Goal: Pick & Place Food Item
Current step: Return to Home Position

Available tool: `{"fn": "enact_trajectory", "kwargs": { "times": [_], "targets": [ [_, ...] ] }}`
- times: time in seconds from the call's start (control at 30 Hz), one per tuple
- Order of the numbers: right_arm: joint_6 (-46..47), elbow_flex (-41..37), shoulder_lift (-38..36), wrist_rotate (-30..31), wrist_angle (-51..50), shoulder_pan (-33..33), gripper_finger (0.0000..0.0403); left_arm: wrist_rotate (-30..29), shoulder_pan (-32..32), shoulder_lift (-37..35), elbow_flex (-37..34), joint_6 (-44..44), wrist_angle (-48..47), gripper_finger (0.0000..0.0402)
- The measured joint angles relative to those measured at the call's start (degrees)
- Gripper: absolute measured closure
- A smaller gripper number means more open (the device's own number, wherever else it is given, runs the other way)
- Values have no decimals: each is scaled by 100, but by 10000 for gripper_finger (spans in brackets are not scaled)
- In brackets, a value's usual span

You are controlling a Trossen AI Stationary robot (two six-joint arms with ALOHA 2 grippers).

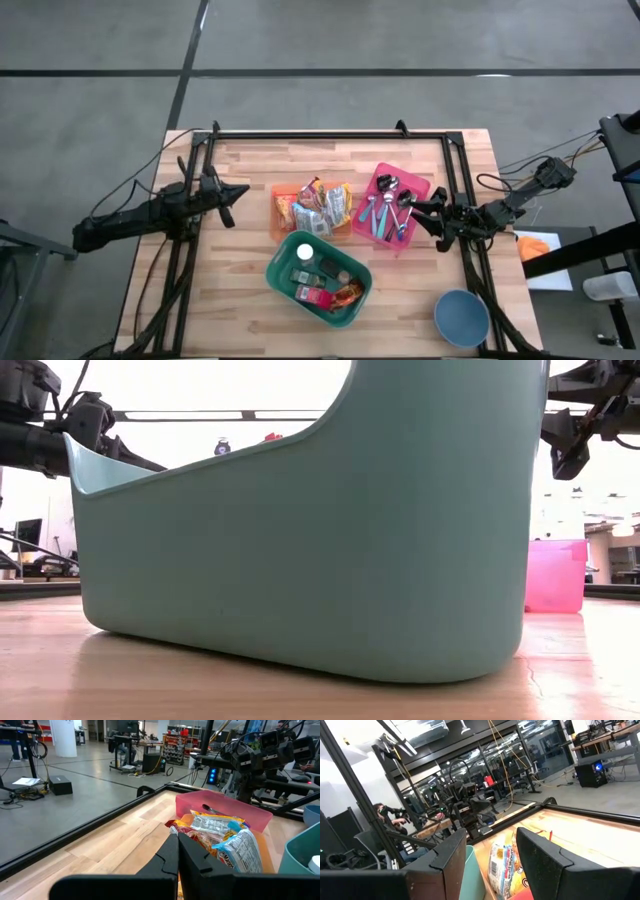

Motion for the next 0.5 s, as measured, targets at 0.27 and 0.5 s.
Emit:
{"fn": "enact_trajectory", "kwargs": {
  "times": [0.27, 0.5],
  "targets": [
    [-110, 0, 0, 4, 4, -4, 232, 0, 1, 0, -2, -2, -7, 401],
    [-322, 0, -43, -459, -22, 11, 232, -2, 1, 0, -4, -2, -7, 401]
  ]
}}
